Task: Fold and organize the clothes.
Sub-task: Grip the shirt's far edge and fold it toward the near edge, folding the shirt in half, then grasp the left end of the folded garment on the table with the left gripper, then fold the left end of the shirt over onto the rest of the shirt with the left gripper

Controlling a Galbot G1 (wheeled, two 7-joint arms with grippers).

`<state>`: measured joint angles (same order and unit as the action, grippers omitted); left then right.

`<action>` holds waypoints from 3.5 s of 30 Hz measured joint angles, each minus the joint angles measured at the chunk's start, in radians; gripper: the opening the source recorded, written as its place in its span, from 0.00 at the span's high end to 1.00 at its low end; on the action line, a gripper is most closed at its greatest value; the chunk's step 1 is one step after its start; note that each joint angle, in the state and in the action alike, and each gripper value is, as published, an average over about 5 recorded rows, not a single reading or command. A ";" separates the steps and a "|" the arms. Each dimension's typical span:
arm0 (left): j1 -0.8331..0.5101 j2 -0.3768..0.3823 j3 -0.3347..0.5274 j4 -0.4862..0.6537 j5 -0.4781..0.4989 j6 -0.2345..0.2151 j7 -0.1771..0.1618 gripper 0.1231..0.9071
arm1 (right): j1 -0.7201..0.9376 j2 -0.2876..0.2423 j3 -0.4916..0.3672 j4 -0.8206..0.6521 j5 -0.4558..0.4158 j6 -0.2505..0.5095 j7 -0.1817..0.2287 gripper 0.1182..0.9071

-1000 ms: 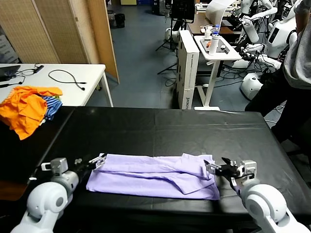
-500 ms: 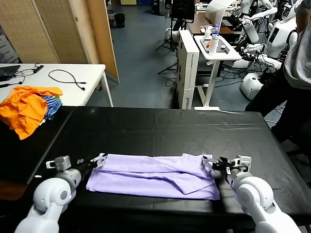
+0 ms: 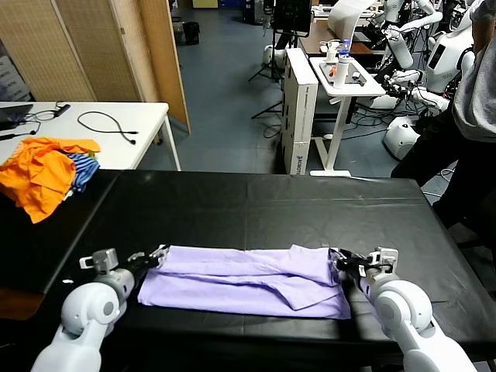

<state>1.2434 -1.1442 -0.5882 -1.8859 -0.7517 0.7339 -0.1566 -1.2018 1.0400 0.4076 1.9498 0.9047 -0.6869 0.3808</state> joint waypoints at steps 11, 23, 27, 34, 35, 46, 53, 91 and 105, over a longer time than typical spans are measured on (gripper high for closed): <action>0.020 0.003 -0.015 -0.014 0.049 0.002 0.008 0.97 | 0.024 0.007 -0.029 -0.018 -0.020 0.052 -0.008 0.97; 0.045 0.013 -0.050 -0.046 0.055 0.005 0.011 0.92 | 0.002 -0.035 -0.005 0.026 -0.012 0.054 -0.142 0.65; 0.065 0.042 -0.076 -0.066 0.025 0.005 0.000 0.63 | -0.034 -0.059 0.032 0.070 -0.020 0.070 -0.145 0.31; 0.143 0.058 -0.140 -0.133 -0.026 -0.002 -0.029 0.11 | -0.105 -0.076 0.086 0.142 -0.025 0.076 -0.143 0.01; 0.158 0.052 -0.147 -0.146 -0.024 -0.005 -0.029 0.07 | -0.112 -0.077 0.091 0.149 -0.025 0.075 -0.143 0.01; 0.246 -0.041 -0.163 -0.214 0.037 -0.030 -0.006 0.00 | -0.155 -0.084 0.115 0.191 -0.025 0.074 -0.145 0.00; 0.264 -0.095 -0.148 -0.206 0.105 -0.046 0.016 0.00 | -0.164 -0.078 0.115 0.197 -0.034 0.081 -0.145 0.00; 0.287 -0.057 -0.141 -0.198 0.522 -0.193 0.125 0.93 | -0.159 -0.049 0.110 0.186 -0.053 0.096 -0.141 0.00; 0.283 0.048 -0.146 -0.292 0.486 -0.154 0.067 0.93 | -0.235 -0.029 0.173 0.265 -0.055 0.139 -0.182 0.00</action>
<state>1.5269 -1.0963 -0.7344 -2.1780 -0.2656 0.5799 -0.0898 -1.4371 1.0112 0.5802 2.2144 0.8492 -0.5481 0.1987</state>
